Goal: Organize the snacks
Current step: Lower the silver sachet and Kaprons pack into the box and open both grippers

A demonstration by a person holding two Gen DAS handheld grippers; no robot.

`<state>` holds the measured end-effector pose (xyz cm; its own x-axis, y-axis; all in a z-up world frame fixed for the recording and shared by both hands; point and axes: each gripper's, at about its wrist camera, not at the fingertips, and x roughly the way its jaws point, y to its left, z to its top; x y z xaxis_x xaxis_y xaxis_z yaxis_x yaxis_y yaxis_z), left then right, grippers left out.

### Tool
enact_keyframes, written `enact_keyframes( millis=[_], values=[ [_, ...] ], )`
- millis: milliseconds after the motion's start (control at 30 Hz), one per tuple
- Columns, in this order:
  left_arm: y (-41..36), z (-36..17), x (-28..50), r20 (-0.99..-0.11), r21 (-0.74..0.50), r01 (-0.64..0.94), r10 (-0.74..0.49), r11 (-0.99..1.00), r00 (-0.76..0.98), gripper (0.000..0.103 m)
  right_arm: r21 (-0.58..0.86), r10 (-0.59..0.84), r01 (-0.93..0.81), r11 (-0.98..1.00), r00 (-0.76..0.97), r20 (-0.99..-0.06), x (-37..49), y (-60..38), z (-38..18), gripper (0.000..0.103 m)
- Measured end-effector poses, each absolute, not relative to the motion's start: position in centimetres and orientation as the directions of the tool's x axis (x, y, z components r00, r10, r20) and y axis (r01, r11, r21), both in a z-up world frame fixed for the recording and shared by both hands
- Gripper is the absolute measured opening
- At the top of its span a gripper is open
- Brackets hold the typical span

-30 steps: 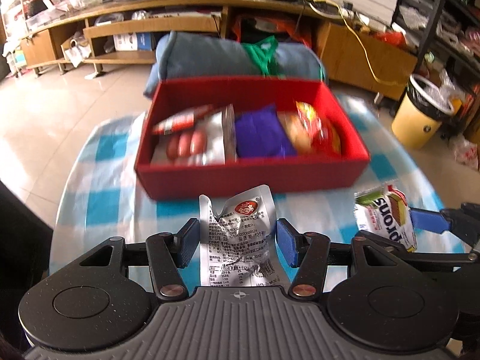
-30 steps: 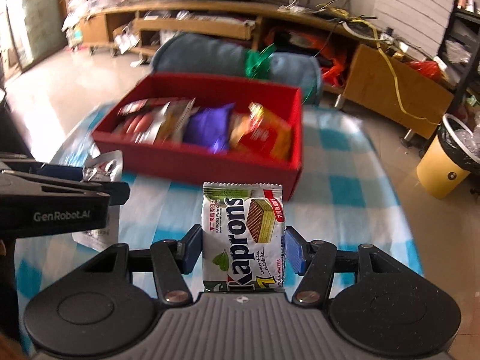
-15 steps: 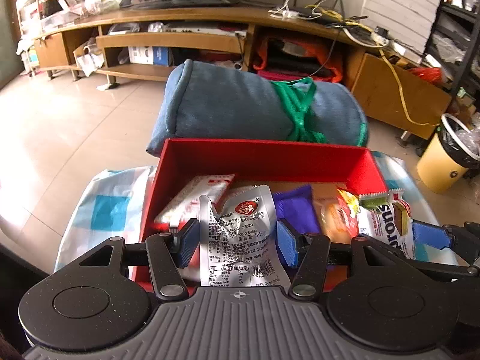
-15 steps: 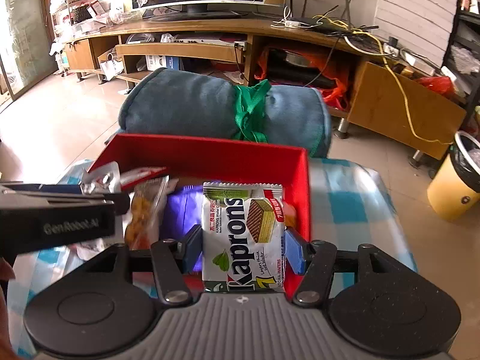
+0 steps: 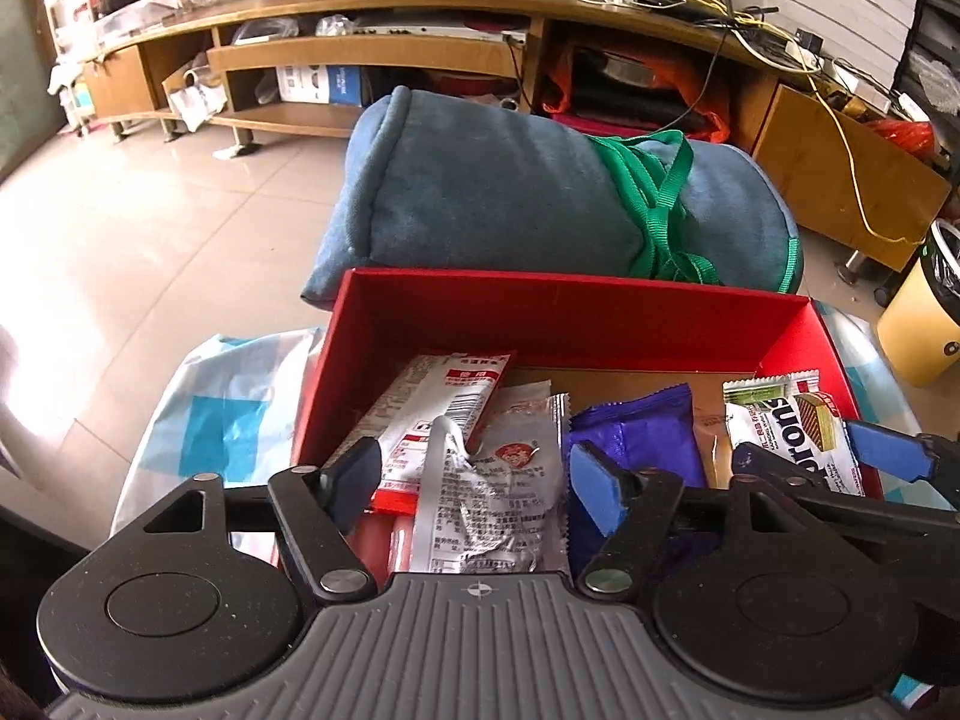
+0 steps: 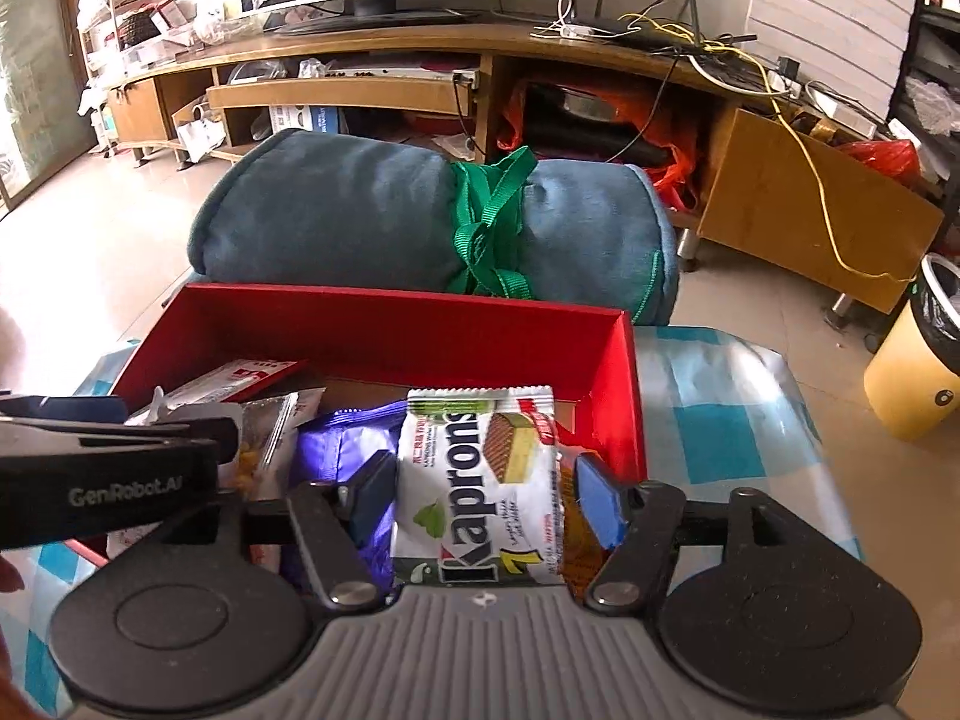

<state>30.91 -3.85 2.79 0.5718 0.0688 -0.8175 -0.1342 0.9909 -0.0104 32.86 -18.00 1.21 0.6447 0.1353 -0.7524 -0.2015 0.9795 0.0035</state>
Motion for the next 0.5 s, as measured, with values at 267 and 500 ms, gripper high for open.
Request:
enact_keyframes(
  millis=[267, 500],
  values=[
    [-4.0, 4.1, 29.6, -0.789, 0.015, -0.128, 0.091, 0.992, 0.608, 0.087, -0.004, 0.125, -0.186, 0.983, 0.677, -0.726, 31.4, -18.3, 2.8, 0.067],
    [-4.1, 5.0, 27.5, -0.772, 0.028, -0.119, 0.097, 0.993, 0.629, 0.09, -0.007, 0.118, -0.177, 0.984, 0.683, -0.721, 29.0, -18.9, 3.6, 0.069]
  ],
)
